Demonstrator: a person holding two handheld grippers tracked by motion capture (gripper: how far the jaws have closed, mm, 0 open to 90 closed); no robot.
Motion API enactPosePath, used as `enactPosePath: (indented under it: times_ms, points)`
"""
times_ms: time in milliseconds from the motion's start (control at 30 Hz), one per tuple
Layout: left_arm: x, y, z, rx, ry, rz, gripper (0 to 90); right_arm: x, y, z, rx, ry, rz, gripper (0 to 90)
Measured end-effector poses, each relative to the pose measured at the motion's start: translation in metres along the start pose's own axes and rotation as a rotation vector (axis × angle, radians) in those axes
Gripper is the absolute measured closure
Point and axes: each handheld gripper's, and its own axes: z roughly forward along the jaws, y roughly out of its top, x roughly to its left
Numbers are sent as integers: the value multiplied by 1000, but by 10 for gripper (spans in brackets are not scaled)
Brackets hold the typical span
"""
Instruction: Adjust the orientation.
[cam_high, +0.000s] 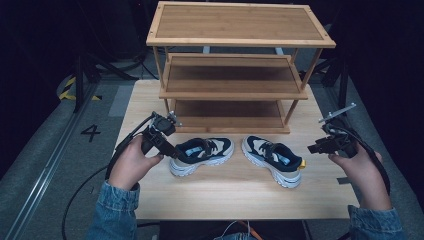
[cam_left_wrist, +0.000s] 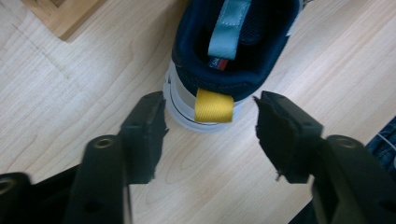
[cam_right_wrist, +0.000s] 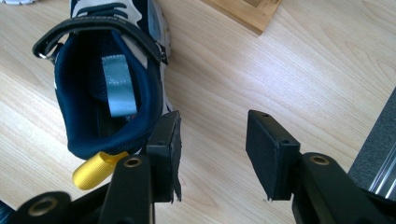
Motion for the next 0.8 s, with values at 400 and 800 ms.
enactPosePath:
  times_ms: [400,800]
  points:
    - [1,0,5,30,-28,2,814,3,1,1,6,-4,-16,569]
    - [-69,-8,8,221,-153,309,835,5,11,-1,-16,-2,-42,563]
